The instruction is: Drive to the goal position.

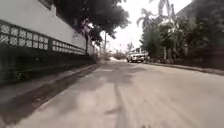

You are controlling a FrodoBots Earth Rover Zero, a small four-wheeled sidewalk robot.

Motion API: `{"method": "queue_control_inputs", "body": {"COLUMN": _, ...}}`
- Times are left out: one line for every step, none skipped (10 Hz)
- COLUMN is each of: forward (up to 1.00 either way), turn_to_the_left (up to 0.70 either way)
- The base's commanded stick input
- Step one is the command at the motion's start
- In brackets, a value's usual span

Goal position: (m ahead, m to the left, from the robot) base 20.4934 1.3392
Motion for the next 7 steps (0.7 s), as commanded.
{"method": "queue_control_inputs", "body": {"forward": 0.85, "turn_to_the_left": 0.07}}
{"method": "queue_control_inputs", "body": {"forward": 0.85, "turn_to_the_left": 0.04}}
{"method": "queue_control_inputs", "body": {"forward": 0.85, "turn_to_the_left": 0.03}}
{"method": "queue_control_inputs", "body": {"forward": 0.85, "turn_to_the_left": -0.01}}
{"method": "queue_control_inputs", "body": {"forward": 0.85, "turn_to_the_left": -0.33}}
{"method": "queue_control_inputs", "body": {"forward": 0.85, "turn_to_the_left": -0.34}}
{"method": "queue_control_inputs", "body": {"forward": 0.85, "turn_to_the_left": -0.34}}
